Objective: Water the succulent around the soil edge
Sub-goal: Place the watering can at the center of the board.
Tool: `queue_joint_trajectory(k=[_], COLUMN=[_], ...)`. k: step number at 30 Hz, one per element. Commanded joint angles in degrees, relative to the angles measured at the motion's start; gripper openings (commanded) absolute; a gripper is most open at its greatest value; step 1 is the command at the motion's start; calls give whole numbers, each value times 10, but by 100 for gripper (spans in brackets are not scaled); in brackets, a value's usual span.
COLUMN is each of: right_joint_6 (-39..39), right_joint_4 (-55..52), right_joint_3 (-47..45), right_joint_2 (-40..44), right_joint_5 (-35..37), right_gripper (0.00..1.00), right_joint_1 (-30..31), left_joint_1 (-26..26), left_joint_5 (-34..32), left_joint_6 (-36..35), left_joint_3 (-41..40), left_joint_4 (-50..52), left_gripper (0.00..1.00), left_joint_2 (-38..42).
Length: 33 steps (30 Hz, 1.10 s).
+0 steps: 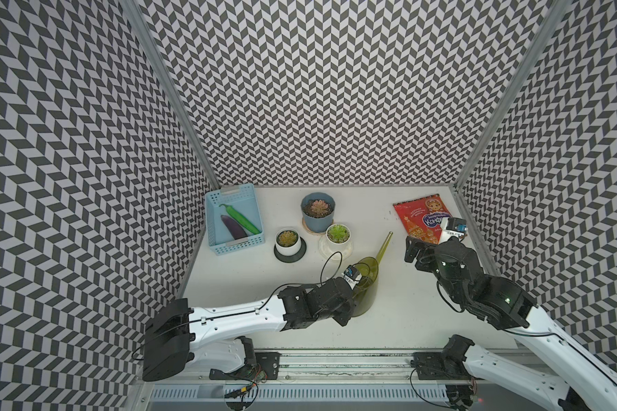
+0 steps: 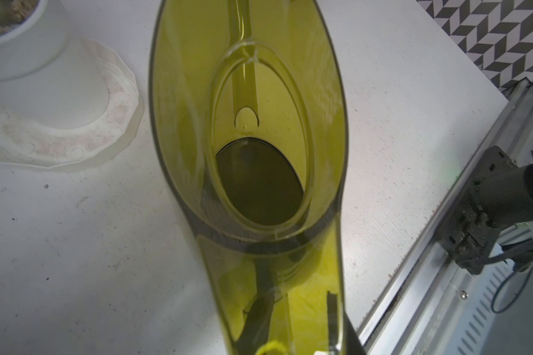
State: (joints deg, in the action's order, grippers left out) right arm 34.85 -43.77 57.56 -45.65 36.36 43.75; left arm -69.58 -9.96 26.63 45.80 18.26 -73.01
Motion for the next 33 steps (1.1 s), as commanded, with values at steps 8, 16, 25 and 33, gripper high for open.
queue_joint_trajectory(k=[8, 16, 25, 33], right_joint_6=[8, 15, 22, 9], right_joint_4=[10, 8, -8, -19], right_joint_3=[-12, -25, -30, -49], right_joint_2=[10, 16, 26, 9], right_joint_5=[-3, -5, -14, -107], right_gripper=[100, 100, 100, 100], right_joint_1=[-2, -2, -2, -1], left_joint_1=[-4, -3, -17, -31], left_joint_5=[-124, -127, -60, -95], left_joint_6=[16, -1, -43, -37], left_joint_3=[-5, 30, 22, -34], left_joint_4=[-135, -186, -212, -197], left_gripper=[7, 36, 90, 100], left_joint_2=[-59, -145, -107, 30])
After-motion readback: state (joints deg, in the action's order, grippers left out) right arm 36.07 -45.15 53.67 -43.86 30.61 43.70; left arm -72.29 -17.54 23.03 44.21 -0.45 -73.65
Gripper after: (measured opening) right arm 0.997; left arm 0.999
